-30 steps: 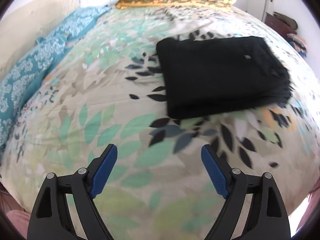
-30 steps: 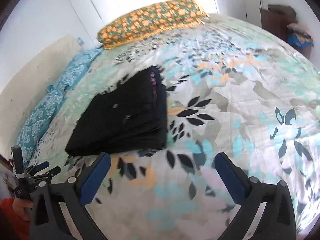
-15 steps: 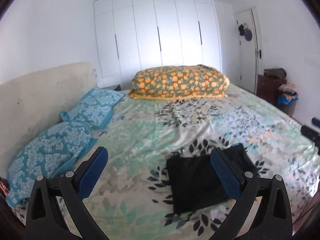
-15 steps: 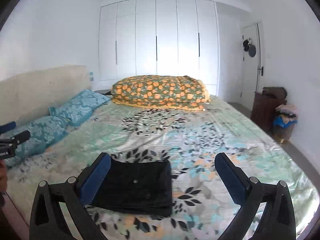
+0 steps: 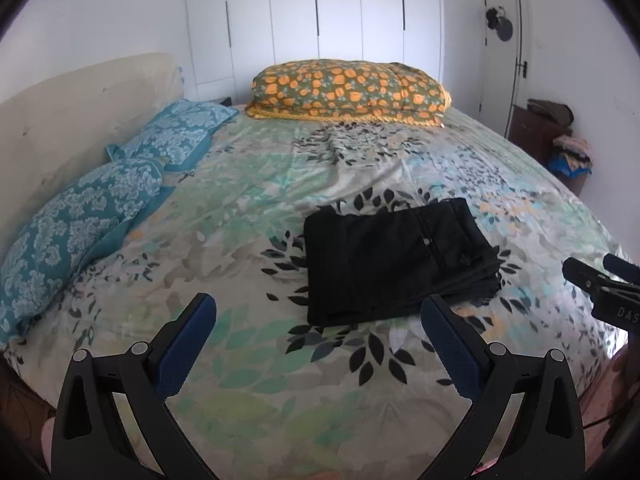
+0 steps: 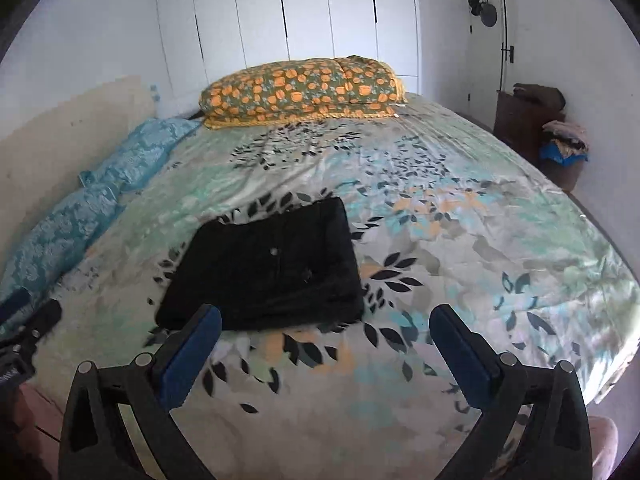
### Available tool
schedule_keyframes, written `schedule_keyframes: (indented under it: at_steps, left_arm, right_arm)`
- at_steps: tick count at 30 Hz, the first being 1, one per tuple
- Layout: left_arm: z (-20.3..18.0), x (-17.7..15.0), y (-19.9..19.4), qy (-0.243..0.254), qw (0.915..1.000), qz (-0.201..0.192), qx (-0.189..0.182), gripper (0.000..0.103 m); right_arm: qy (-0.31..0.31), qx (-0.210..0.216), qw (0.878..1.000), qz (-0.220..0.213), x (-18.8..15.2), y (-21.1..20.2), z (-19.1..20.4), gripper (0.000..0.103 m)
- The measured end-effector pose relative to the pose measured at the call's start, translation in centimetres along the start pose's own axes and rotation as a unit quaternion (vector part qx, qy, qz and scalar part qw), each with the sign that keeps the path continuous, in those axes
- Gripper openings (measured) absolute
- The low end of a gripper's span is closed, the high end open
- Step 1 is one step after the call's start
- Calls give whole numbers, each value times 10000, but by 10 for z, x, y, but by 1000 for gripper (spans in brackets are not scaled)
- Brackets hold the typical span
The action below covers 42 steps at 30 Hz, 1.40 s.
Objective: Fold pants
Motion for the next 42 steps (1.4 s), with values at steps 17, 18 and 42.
schedule_keyframes:
  at_steps: [17, 18, 42]
  left_arm:
    - [36, 16, -40, -915, 9953, -303, -84, 103]
    - [34, 13, -38, -903, 9956, -211, -119, 103]
    - [18, -2, -28, -321, 9987, 232, 307, 103]
  right_arm:
    - [-807, 501, 9944, -469, 9, -62, 54, 103]
    - [-791, 473, 9950, -393, 6, -60, 55, 103]
    - [-1058, -399, 9936, -59, -12, -59, 75, 103]
Point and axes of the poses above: each gripper's, at about its wrist camera, not at the fingertips, and y roughly the way its jaws point, z to its left, x to its top, the point moved 4 cm from there along y, roughly the way its jaws point, and after that the axes turned 9 degrees about z, right-handed, at the moved point
